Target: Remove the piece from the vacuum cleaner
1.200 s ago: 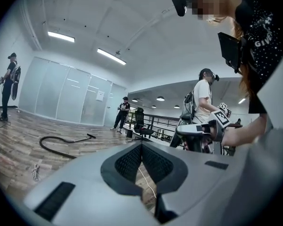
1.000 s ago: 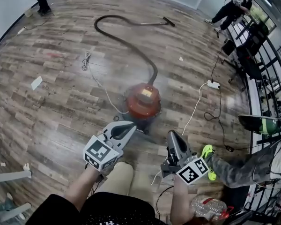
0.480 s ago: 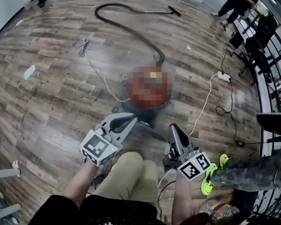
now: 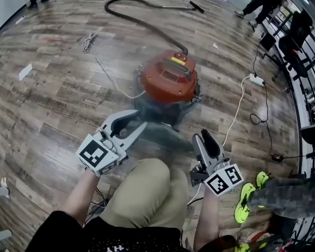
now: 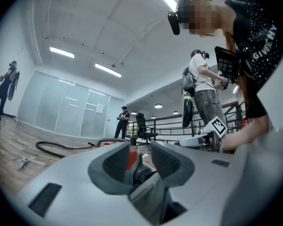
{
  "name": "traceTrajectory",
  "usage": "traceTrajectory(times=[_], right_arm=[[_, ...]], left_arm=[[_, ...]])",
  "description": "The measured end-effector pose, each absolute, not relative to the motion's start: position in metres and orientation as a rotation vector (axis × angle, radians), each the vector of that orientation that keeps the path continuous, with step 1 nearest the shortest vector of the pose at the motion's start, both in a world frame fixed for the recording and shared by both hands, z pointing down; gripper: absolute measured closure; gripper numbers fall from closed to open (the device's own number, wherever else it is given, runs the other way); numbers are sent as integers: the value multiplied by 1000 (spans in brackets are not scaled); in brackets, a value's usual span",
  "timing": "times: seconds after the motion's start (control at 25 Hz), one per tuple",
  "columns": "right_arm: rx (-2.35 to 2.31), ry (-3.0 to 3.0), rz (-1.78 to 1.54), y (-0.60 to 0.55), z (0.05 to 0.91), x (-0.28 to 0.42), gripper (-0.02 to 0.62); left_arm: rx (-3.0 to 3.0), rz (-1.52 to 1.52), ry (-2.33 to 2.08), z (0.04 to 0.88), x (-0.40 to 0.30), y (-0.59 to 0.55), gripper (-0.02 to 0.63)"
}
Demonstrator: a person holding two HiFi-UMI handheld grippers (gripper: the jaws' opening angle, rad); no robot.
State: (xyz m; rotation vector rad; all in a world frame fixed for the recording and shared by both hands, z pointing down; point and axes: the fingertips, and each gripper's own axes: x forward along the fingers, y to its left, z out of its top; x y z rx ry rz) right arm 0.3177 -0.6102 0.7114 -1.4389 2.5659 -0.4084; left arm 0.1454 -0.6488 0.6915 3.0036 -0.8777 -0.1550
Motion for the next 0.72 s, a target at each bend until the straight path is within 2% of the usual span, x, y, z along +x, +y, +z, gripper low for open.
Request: traceTrajectory(times=[0.04,0.08,0.12,0.32,0.52,0.56,0.6,0.68,0.72], right_arm=[[-1432,2584,-424,-608,720,318,413],[-1421,2600,-438,-605,727,319,382],[-1415,2613,-448,-602,733,320,367],[-1504,2705,-458,-593,772,330,348],[-1397,2810,-524,-593,796,308,352],[-1408,2805,-529,-593,798,306,403],[-1428,2793,-530,-593,800,307,523],[-1438,2765,-538,-591,801,307,544],[-1431,2755,-543,-589,801,305,549]], left_arm=[[2990,-170,-890,694,141,-650,440],[2984,-153,-902,697,137,-650,391],[2987,-106,-913,703,133,-650,369],[2976,215,-877,756,127,-647,357],[2939,246,-862,779,130,-649,359],[2911,231,-867,780,129,-650,359],[2890,230,-866,780,128,-649,368],[2888,277,-845,783,127,-645,490],[2898,306,-828,784,128,-643,530]])
